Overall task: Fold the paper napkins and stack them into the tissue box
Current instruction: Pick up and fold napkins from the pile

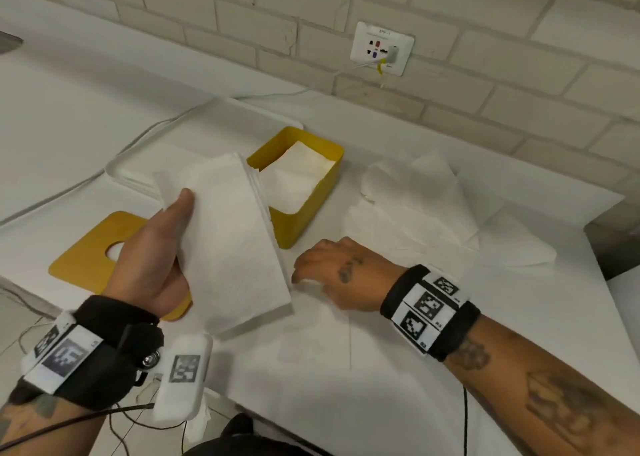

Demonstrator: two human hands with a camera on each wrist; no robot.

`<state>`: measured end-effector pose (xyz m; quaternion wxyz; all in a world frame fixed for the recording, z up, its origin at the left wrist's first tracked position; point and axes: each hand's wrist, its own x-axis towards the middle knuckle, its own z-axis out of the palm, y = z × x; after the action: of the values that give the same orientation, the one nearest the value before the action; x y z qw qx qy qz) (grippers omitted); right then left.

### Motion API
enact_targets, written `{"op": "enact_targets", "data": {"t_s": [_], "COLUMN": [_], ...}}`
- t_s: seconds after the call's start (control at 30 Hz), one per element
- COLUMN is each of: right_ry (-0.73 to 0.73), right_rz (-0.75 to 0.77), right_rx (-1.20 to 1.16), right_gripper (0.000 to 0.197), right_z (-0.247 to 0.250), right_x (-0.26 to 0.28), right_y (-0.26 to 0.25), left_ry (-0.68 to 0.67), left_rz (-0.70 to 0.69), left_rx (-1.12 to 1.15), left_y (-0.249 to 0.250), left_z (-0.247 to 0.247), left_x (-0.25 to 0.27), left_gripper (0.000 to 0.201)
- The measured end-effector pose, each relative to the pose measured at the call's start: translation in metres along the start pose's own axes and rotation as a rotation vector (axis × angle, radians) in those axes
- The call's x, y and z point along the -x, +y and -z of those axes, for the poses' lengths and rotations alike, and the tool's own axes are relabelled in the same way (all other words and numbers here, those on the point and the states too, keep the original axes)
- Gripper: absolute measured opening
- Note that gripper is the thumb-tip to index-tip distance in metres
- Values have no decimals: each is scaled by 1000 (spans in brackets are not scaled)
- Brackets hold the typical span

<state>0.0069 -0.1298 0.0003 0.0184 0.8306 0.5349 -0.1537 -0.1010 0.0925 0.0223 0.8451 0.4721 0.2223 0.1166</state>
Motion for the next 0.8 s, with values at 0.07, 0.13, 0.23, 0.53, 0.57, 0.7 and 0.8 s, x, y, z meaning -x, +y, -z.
{"op": "enact_targets", "data": {"t_s": [0.07, 0.13, 0.23, 0.53, 0.57, 0.7, 0.8], "right_ry": [-33, -44, -106, -29, 20, 333, 483], "right_rz": [130, 198, 159, 162, 159, 37, -107], "right_rx": [184, 284, 392, -5, -194, -1049, -1465], "right_gripper": [56, 58, 50, 23, 25, 34, 50], "right_z": [-2, -5, -4, 24, 34, 67, 61], "right_x": [-13, -19, -20, 8, 17, 43, 40], "right_y": [-8, -13, -17, -16, -15, -16, -23], "left_ry": [16, 27, 70, 85, 73, -33, -146], "left_rz": [2, 7, 8, 90, 98, 141, 159], "left_rx": [-1, -14, -17, -8, -8, 11, 20], "left_y": [-1, -1, -1, -13, -14, -20, -27], "left_z": [7, 11, 22, 37, 35, 12, -17], "left_x": [2, 5, 7, 9, 9, 9, 7], "left_gripper": [30, 31, 34, 36, 38, 40, 43]}}
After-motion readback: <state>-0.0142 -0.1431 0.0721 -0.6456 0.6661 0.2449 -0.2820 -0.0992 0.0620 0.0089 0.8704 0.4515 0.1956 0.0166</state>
